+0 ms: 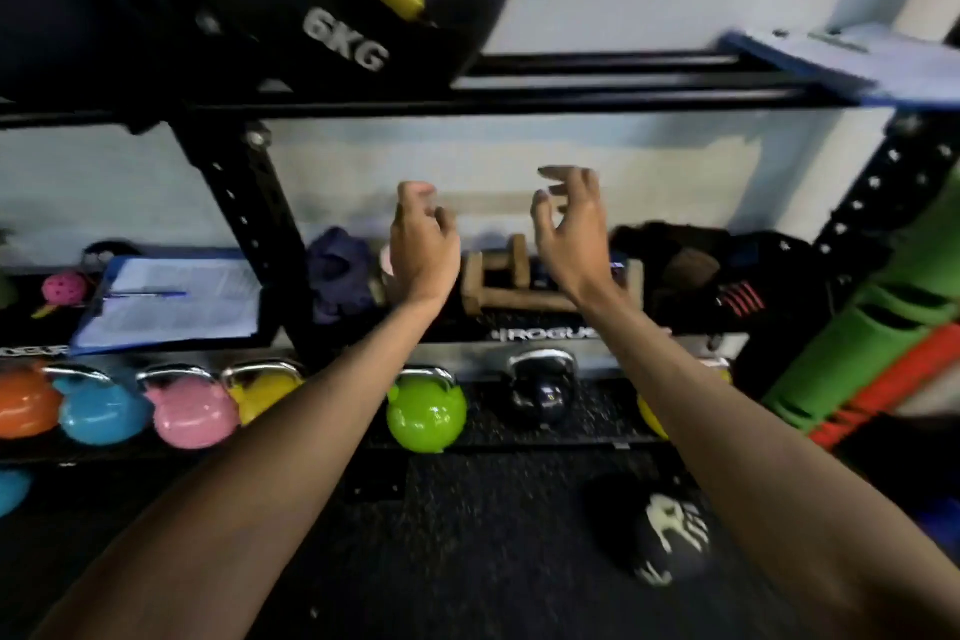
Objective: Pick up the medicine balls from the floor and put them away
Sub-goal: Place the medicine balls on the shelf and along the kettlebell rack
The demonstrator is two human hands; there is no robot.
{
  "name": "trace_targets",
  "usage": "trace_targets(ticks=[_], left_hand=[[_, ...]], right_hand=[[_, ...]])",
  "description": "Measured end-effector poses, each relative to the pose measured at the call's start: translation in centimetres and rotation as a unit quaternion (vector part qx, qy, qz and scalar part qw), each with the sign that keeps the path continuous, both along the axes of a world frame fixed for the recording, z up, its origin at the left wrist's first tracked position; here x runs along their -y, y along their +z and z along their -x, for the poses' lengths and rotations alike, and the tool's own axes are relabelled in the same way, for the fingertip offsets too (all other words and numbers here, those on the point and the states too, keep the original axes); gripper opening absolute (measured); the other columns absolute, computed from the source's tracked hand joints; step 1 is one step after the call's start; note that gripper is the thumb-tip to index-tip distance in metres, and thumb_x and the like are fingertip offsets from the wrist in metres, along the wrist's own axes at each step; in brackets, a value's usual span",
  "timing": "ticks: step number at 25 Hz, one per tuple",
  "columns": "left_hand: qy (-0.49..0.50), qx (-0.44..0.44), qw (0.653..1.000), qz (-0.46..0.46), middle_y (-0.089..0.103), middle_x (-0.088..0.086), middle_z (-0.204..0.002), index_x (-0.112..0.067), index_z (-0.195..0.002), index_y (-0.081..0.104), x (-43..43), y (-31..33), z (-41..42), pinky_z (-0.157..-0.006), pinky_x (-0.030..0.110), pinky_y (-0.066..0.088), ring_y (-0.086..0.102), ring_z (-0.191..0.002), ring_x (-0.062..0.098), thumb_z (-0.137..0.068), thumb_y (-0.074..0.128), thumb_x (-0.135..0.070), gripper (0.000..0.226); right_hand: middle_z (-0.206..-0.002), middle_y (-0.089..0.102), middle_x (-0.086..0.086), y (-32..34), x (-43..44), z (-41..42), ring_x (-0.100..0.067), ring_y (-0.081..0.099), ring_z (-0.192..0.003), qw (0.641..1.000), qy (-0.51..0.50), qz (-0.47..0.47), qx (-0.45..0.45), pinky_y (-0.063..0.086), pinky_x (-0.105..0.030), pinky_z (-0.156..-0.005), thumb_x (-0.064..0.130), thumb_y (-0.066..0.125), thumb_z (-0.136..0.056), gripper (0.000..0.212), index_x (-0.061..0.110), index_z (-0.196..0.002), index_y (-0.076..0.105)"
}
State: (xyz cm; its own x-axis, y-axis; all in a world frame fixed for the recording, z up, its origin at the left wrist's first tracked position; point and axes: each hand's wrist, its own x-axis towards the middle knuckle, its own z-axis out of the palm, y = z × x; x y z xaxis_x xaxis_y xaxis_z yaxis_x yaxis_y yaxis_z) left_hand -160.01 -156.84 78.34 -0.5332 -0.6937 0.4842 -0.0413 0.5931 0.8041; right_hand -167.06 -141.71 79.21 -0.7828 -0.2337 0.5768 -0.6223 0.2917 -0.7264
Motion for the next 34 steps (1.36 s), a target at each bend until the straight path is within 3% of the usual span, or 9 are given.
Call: trace_targets(ticks=[4,7,10,17,24,30,34], left_hand=[[-0.109,0.23,0.965,0.058,0.07,0.008,-0.101,-0.016,-0.098,0.062,-9.4,-9.3,0.6,-0.079,0.042,0.053,0.066,-0.096,0.032,-0.089,0.053,-0.019,0.013],[-0.169,0.39,0.897,0.117,0.066,0.012,-0.113,-0.014,-0.1,0.063,-17.0,-15.4,1.1,-0.087,0.042,0.051,0.062,-0.107,0.034,-0.093,0.052,-0.02,0.015],[-0.205,0.488,0.841,0.111,0.067,0.013,-0.119,-0.015,-0.106,0.065,-23.9,-20.6,1.7,-0.09,0.043,0.053,0.064,-0.111,0.036,-0.095,0.052,-0.025,0.02],[-0.319,0.598,0.726,0.114,0.068,0.013,-0.118,-0.014,-0.113,0.064,-34.1,-30.8,4.1,-0.091,0.043,0.054,0.065,-0.11,0.034,-0.098,0.05,-0.027,0.025],[-0.365,0.646,0.663,0.102,0.067,0.013,-0.119,-0.015,-0.116,0.064,-37.7,-42.0,8.8,-0.094,0.046,0.054,0.064,-0.11,0.036,-0.097,0.053,-0.029,0.026],[-0.346,0.683,0.642,0.032,0.068,0.016,-0.113,-0.011,-0.116,0.064,-37.6,-53.6,10.7,-0.088,0.046,0.058,0.067,-0.101,0.035,-0.097,0.053,-0.03,0.029],[-0.302,0.698,0.645,-0.072,0.069,0.017,-0.102,-0.01,-0.095,0.061,-37.4,-62.4,11.2,-0.082,0.048,0.061,0.07,-0.092,0.035,-0.099,0.052,-0.024,0.017]], right_hand=[[-0.115,0.061,-0.014,-10.1,-10.3,-0.5,-0.033,0.061,-0.104,0.982,-0.031,-0.16,0.094,0.05,-0.04,-0.094,0.022,0.051,-0.089,0.03,0.01,-0.114,0.063],[-0.114,0.066,-0.016,-16.6,-18.7,-0.9,-0.038,0.062,-0.107,0.939,-0.026,-0.274,0.207,0.051,-0.043,-0.092,0.032,0.047,-0.088,0.037,0.012,-0.113,0.065],[-0.112,0.067,-0.02,-21.7,-26.2,-1.8,-0.041,0.061,-0.106,0.903,-0.025,-0.331,0.272,0.051,-0.042,-0.088,0.029,0.048,-0.091,0.034,0.011,-0.113,0.066],[-0.123,0.061,-0.019,-32.3,-35.8,-1.7,-0.042,0.057,-0.113,0.835,-0.04,-0.396,0.379,0.051,-0.048,-0.089,0.027,0.048,-0.095,0.033,0.013,-0.123,0.059],[-0.111,0.067,-0.02,-42.8,-38.8,-0.1,-0.039,0.064,-0.099,0.78,-0.051,-0.398,0.481,0.052,-0.045,-0.083,0.023,0.039,-0.096,0.033,0.008,-0.117,0.06],[-0.121,0.065,-0.015,-55.1,-41.4,1.3,-0.037,0.061,-0.11,0.749,-0.046,-0.38,0.541,0.051,-0.046,-0.092,0.033,0.041,-0.095,0.039,0.016,-0.127,0.055],[-0.136,0.056,-0.008,-64.7,-43.0,3.6,-0.035,0.056,-0.12,0.725,-0.039,-0.375,0.576,0.049,-0.049,-0.099,0.057,0.037,-0.081,0.064,0.026,-0.136,0.048]])
